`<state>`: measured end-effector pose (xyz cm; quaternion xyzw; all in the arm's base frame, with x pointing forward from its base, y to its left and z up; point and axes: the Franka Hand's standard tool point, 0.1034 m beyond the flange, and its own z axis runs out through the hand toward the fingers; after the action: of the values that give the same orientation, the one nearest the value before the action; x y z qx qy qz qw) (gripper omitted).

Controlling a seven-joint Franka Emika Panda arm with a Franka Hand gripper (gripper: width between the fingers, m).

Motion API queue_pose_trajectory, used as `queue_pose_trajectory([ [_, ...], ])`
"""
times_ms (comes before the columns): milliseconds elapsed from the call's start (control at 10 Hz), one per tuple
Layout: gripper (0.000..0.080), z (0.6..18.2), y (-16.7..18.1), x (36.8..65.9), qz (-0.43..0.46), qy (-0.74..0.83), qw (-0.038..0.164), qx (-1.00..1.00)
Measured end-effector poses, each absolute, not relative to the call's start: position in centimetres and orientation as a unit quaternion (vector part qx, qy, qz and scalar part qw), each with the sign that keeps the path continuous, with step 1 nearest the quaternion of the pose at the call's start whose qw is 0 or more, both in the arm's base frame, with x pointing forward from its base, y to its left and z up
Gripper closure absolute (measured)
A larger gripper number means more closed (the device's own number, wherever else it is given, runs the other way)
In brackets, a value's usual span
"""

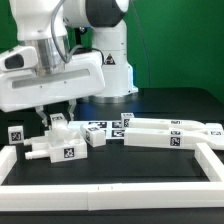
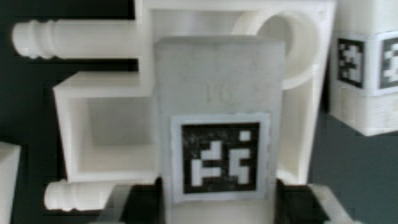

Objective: Assemble chair

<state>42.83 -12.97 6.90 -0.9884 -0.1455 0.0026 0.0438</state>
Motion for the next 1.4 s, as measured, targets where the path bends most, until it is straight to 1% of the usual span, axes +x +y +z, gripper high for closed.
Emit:
queue_pose_trajectory([
  [200,0.0518,7.3,-14.1,40.1,0.007,-0.156,0.047,-0.987],
  [400,0.0518,6.9,-15.8,37.7,0.012,-0.159,0.05,-0.986],
  [500,0.0518,7.6,-16.3,38.0,0.006,-0.155,0.047,-0.987],
  [600,0.0518,7.6,-16.3,38.0,0.003,-0.155,0.043,-0.987],
  [800,0.0518,7.5,-16.2,38.0,0.004,-0.155,0.044,-0.987],
  [900,0.0518,7.1,-16.5,37.8,0.004,-0.148,0.044,-0.988],
  [1000,0.0518,5.9,-17.1,36.8,0.006,-0.126,0.046,-0.991],
  [1100,0.0518,4.8,-17.7,35.2,0.013,-0.101,0.052,-0.993],
  [1200,0.0518,3.9,-18.0,34.4,0.019,-0.089,0.056,-0.994],
  [1400,0.0518,2.6,-17.7,33.8,0.027,-0.091,0.053,-0.994],
])
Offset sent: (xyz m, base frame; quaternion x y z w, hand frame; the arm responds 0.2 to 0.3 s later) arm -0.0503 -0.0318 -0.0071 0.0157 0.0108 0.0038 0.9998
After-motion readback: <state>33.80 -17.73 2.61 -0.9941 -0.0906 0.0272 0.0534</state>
